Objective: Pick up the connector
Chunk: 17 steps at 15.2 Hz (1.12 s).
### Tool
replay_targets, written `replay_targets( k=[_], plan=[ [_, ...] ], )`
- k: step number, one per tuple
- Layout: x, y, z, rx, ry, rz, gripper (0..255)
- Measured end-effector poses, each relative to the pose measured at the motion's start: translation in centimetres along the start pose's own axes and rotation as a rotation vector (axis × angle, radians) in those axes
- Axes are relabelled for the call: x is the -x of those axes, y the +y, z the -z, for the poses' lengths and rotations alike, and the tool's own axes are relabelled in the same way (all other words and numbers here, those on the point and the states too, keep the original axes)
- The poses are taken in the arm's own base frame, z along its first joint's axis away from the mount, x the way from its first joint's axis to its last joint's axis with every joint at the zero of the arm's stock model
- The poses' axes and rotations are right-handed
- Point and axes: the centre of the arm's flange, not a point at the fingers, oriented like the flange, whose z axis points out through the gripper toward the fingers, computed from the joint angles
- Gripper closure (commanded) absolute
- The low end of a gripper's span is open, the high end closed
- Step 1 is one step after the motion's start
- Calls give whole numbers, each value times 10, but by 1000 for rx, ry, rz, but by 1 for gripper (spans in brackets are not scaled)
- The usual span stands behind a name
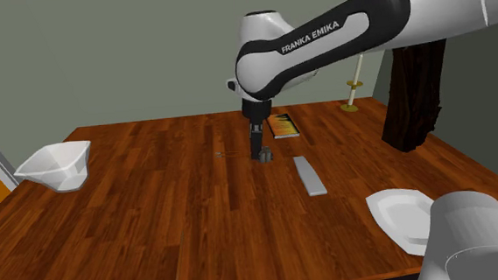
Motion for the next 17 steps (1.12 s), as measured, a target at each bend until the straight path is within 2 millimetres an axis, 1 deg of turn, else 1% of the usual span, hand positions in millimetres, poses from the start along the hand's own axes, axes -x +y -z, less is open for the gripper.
replay_targets(
  k=[5, 6, 10, 11, 15, 17],
  plan=[
    [-6, 55, -38, -11, 1, 22, 0],
    [-8, 62, -46, -14, 1, 27, 0],
    [-20, 110, -75, -23, 2, 45, 0],
    [-19, 123, -84, -25, 3, 49, 0],
    [-26, 164, -114, -33, 4, 67, 0],
    [-27, 188, -128, -39, 5, 76, 0]
  ],
)
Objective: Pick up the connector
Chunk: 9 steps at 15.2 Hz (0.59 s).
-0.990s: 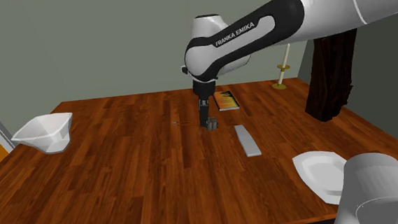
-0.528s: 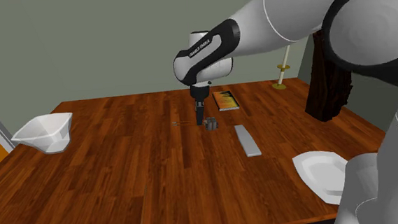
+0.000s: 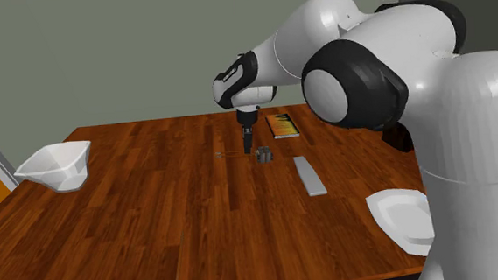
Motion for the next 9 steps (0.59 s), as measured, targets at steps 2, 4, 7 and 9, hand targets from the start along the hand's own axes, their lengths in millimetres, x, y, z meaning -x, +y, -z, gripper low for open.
replay_targets(
  k=[2, 4, 7, 9],
  plan=[
    [-5, 21, -13, -5, 1, 9, 0],
    [-8, 41, -23, -9, 1, 17, 0],
    [-6, 48, -42, -12, 3, 20, 0],
    [-6, 49, -52, -12, 3, 21, 0]
  ],
)
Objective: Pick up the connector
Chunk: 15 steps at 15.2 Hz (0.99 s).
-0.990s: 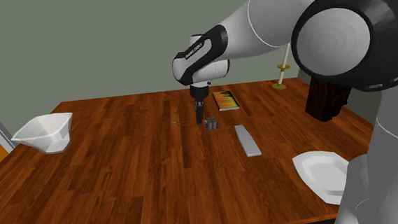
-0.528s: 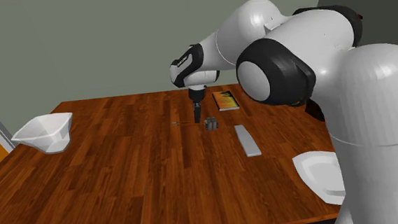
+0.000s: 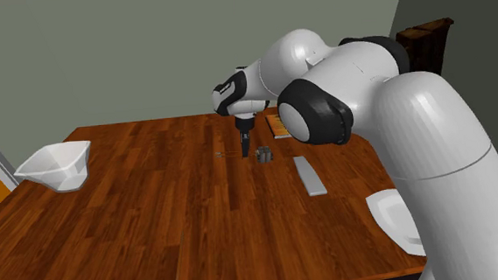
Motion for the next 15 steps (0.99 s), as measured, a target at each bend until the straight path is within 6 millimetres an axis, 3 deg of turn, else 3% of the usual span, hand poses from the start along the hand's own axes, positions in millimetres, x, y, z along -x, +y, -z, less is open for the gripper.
replay_targets(
  k=[3, 4, 15],
  plan=[
    [2, 0, -16, 0, 0, 0, 0],
    [1, 0, -18, 0, 0, 0, 255],
    [1, 0, -17, 0, 0, 0, 255]
  ],
)
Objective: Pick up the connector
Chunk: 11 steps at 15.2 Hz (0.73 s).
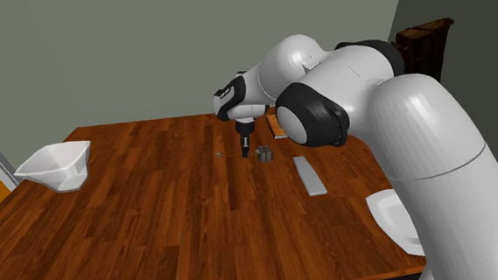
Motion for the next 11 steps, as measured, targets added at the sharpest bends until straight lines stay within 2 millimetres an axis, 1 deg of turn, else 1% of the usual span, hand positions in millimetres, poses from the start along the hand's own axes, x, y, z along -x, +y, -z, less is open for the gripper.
replay_targets(
  k=[2, 11],
  plan=[
    [-1, 1, 7, 0, 0, 0, 255],
    [-2, -2, 55, 0, 0, 0, 255]
  ],
)
